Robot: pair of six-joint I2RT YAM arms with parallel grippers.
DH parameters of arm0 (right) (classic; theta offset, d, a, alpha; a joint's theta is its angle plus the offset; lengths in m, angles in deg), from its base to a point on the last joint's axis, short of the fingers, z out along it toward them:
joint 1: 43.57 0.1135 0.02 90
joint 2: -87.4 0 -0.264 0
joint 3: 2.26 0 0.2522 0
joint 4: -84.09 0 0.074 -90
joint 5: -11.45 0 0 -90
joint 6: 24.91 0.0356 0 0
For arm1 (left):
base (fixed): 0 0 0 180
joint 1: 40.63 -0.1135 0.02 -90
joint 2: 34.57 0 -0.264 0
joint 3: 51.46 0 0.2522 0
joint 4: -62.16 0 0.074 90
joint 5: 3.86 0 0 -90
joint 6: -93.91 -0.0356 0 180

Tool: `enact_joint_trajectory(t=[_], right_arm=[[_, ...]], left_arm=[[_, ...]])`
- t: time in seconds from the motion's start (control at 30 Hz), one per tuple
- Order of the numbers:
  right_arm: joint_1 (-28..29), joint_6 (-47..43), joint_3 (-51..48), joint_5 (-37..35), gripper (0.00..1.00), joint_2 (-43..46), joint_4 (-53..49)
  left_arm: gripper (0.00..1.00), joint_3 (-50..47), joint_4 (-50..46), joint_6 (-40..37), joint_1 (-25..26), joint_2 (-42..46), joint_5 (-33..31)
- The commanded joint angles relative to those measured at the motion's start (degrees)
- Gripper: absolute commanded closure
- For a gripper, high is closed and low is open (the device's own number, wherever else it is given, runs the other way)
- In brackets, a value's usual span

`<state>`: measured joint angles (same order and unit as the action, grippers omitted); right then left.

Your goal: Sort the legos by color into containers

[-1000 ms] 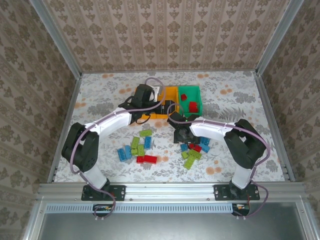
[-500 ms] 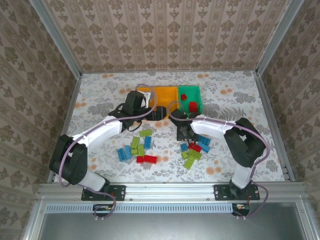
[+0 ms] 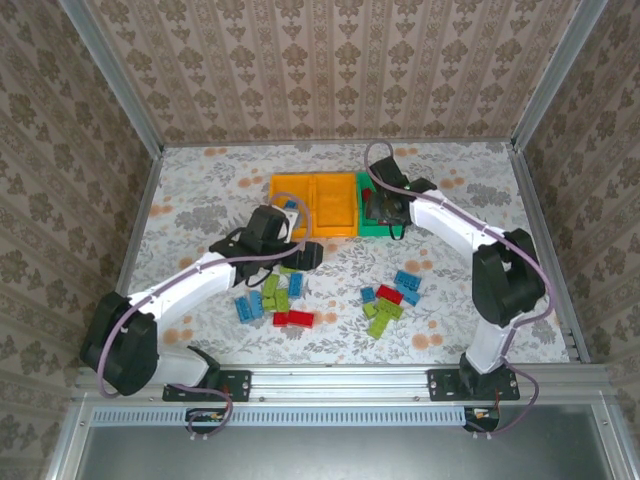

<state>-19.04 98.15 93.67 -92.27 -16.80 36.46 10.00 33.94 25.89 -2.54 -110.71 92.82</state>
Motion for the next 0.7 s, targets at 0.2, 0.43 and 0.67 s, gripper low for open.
enact_joint_trajectory(t=[0.2,0.43,0.67], right_arm=[[-2.2,-2.6,11.5,-1.2,0.41,-11.1,-2.9],[-2.4,-2.3,12.7,-0.7,0.25,-12.3,-3.8],[-2.4,-2.1,9.6,0.4,0.2,-7.5,-2.5]], left_arm=[[0.0,-4.4,-4.1,-0.2,4.0,4.1,-4.3],[0.0,-3.0,-5.2,-0.6,4.7,0.6,-4.4],[0.04,-0.5,-8.3,1.0,5.6,-5.1,-4.6]])
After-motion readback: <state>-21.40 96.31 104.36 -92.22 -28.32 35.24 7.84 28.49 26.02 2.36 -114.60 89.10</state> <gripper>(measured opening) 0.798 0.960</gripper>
